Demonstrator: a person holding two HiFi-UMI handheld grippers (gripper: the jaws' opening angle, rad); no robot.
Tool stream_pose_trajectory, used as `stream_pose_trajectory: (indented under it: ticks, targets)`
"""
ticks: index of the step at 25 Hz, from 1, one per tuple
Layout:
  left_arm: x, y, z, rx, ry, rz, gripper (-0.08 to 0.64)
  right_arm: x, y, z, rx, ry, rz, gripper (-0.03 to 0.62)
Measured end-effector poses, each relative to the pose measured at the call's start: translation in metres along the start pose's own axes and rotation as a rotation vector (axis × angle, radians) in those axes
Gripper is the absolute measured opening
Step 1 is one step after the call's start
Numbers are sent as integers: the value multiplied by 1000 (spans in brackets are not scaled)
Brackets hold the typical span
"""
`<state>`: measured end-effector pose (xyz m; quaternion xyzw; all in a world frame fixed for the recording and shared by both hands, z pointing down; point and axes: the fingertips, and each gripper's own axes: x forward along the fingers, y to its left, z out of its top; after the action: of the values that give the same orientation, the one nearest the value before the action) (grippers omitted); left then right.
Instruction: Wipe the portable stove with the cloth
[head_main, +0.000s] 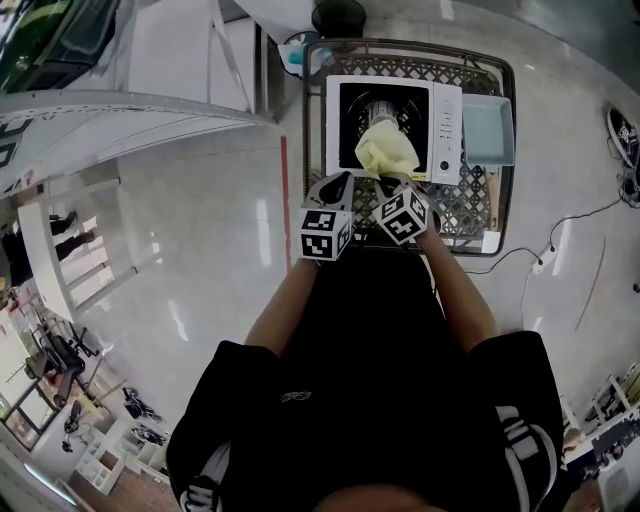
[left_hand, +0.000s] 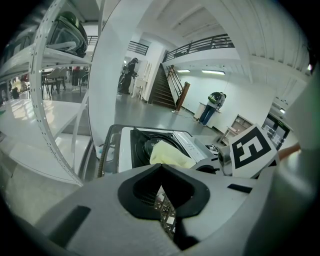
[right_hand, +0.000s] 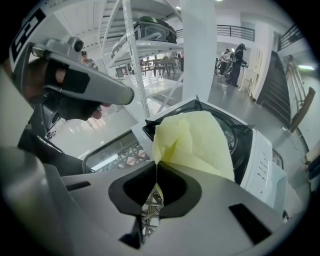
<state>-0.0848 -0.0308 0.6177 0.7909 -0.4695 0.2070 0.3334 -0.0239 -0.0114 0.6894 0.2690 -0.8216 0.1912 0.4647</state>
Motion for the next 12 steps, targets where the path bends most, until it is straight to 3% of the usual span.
stream_pose_trajectory:
  ticks: [12]
  targets:
    - [6, -9, 0, 24, 11, -29, 17, -6, 11, -9, 22, -5, 9, 14]
